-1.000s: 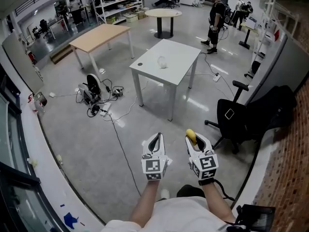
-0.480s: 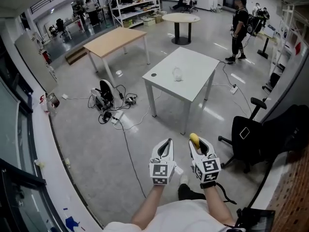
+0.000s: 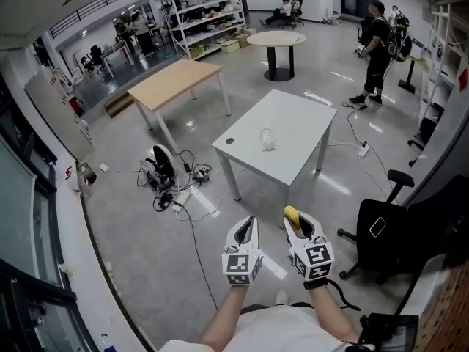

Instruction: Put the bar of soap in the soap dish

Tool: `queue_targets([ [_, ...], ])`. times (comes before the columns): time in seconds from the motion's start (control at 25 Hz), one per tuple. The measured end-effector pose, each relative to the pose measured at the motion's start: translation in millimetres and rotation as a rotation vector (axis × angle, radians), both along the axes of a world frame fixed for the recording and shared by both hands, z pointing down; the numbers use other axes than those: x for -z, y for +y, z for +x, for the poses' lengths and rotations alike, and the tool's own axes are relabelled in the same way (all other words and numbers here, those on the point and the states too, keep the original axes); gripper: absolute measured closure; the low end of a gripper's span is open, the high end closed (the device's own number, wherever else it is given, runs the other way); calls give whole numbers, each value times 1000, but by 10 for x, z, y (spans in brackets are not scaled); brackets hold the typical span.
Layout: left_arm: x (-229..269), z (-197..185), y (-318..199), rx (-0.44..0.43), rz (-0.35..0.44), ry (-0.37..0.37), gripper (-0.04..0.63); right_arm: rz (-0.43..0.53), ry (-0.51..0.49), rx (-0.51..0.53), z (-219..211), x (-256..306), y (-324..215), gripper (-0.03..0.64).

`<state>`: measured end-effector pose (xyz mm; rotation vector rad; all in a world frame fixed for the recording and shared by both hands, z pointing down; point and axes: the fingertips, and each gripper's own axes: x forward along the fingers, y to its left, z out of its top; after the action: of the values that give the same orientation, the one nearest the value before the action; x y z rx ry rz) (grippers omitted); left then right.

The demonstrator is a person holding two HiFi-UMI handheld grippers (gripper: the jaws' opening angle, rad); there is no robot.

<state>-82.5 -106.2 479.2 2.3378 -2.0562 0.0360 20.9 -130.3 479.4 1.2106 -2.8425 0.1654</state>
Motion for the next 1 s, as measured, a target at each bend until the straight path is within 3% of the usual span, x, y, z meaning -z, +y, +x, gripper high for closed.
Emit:
queue_targets([
  [0.4, -289, 194, -639, -54, -51, -25, 595, -81, -15, -37, 146, -382, -547, 494],
  [0.52, -326, 123, -898, -25, -53, -19, 594, -82, -7, -41, 117, -433, -777, 494],
  [0.8, -172, -145, -1800, -30, 5, 14, 595, -62, 19, -59, -87, -397, -1559, 494],
  [1.0, -109, -340, -2517, -70, 65, -15, 595, -26, 14, -59, -391, -224, -2239, 494],
])
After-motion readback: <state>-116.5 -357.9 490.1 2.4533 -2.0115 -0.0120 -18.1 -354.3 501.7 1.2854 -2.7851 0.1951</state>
